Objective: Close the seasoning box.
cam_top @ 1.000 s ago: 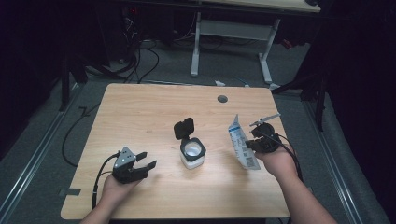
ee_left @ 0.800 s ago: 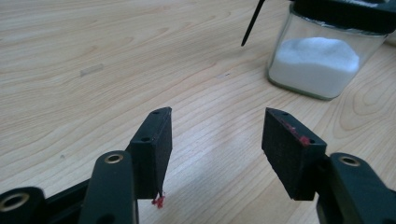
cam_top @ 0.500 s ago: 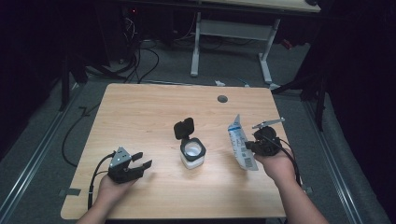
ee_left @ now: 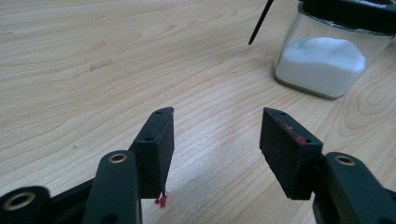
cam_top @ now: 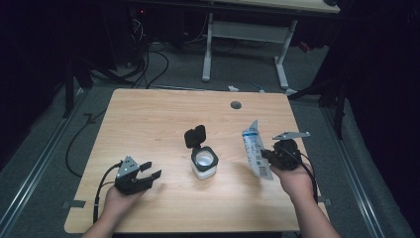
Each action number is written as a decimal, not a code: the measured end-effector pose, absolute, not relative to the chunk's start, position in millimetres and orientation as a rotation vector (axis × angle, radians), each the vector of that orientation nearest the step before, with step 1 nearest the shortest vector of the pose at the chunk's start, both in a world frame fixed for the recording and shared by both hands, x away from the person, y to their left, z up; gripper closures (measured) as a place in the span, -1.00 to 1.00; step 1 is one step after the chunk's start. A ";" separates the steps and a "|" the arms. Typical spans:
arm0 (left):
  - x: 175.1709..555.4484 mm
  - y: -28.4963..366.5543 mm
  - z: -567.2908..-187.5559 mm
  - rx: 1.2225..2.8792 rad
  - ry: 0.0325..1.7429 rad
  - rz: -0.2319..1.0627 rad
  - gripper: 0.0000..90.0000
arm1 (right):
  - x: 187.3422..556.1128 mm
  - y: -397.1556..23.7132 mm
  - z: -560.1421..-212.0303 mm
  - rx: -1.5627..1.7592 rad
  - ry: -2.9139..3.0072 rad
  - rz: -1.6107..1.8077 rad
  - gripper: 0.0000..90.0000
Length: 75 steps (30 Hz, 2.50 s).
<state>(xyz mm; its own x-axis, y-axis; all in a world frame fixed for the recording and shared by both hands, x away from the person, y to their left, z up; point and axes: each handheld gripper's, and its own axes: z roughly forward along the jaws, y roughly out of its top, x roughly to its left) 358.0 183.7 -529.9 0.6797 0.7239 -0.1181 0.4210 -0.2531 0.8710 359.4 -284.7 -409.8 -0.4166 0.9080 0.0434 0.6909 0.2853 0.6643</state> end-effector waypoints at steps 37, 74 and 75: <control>350.0 178.4 -524.9 1.875 0.874 0.406 -0.01 | 325.8 -298.9 -464.3 1.315 1.828 1.288 1.00; 347.3 181.1 -527.2 1.851 0.908 0.409 -0.02 | 325.2 -314.4 -494.5 1.248 1.724 1.320 0.99; 347.4 181.3 -527.1 1.850 0.908 0.408 -0.02 | 324.3 -315.3 -495.1 1.255 1.719 1.324 0.99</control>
<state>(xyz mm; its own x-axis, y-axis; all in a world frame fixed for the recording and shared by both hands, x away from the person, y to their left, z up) 347.4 181.3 -527.1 0.6618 0.7407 -0.1157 0.4058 -0.2241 0.8861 324.3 -315.3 -495.1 -0.3525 0.9331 0.0705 0.3067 0.0440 0.9508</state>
